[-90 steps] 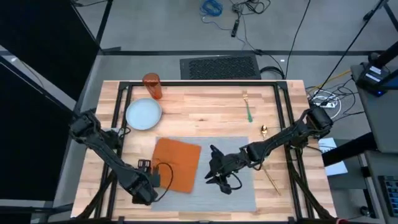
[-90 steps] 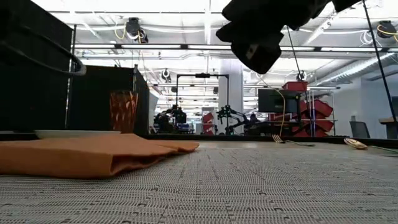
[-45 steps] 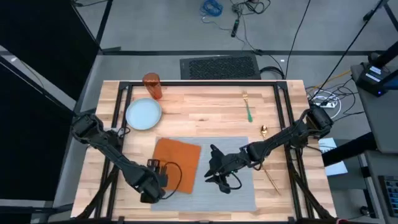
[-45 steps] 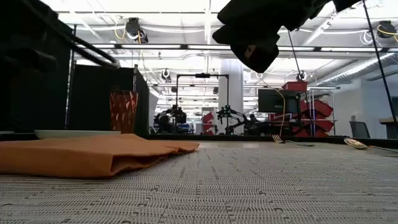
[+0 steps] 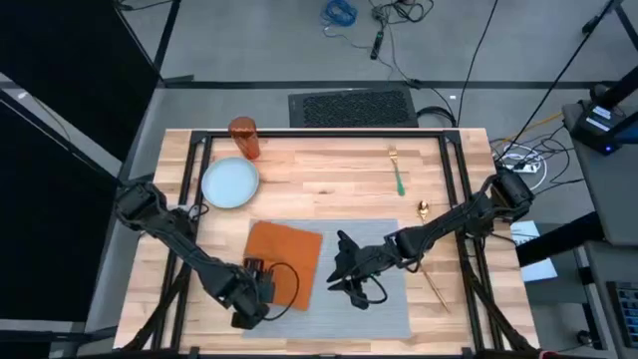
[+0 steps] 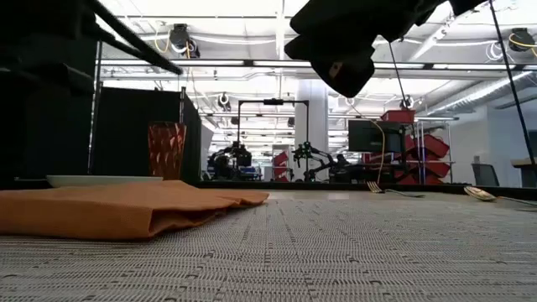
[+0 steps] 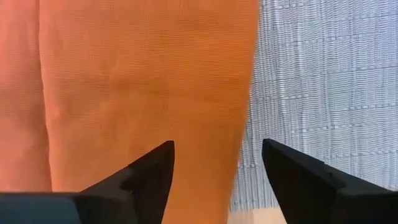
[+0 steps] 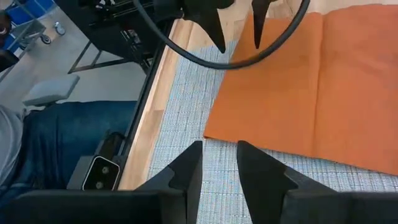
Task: Set table place
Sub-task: Fold the orange napkin
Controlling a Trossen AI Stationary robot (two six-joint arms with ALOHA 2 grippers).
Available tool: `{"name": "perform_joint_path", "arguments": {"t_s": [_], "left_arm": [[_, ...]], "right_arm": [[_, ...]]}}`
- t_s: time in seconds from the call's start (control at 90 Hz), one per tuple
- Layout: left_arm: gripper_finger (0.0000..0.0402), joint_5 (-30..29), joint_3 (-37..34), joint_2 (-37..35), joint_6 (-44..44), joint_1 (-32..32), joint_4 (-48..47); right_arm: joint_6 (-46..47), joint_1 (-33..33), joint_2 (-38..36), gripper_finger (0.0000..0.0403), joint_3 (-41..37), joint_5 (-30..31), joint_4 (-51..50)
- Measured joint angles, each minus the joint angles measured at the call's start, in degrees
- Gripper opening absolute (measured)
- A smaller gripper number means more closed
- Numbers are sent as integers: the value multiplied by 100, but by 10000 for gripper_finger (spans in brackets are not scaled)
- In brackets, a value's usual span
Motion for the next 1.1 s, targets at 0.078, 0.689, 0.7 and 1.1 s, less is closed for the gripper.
{"name": "perform_joint_path", "arguments": {"t_s": [0.078,0.689,0.7,1.1], "left_arm": [[215,55,0,136,5,6,23],[215,32,11,328,-150,35,-283],[215,30,11,328,-150,35,-283],[172,-25,49,337,57,482,-410]], "right_arm": [[6,0,0,86,0,-3,69],[531,-145,1165,86,541,-928,36],[508,-155,1204,86,595,-941,-14],[-573,-149,2212,86,2711,-997,-2126]]}}
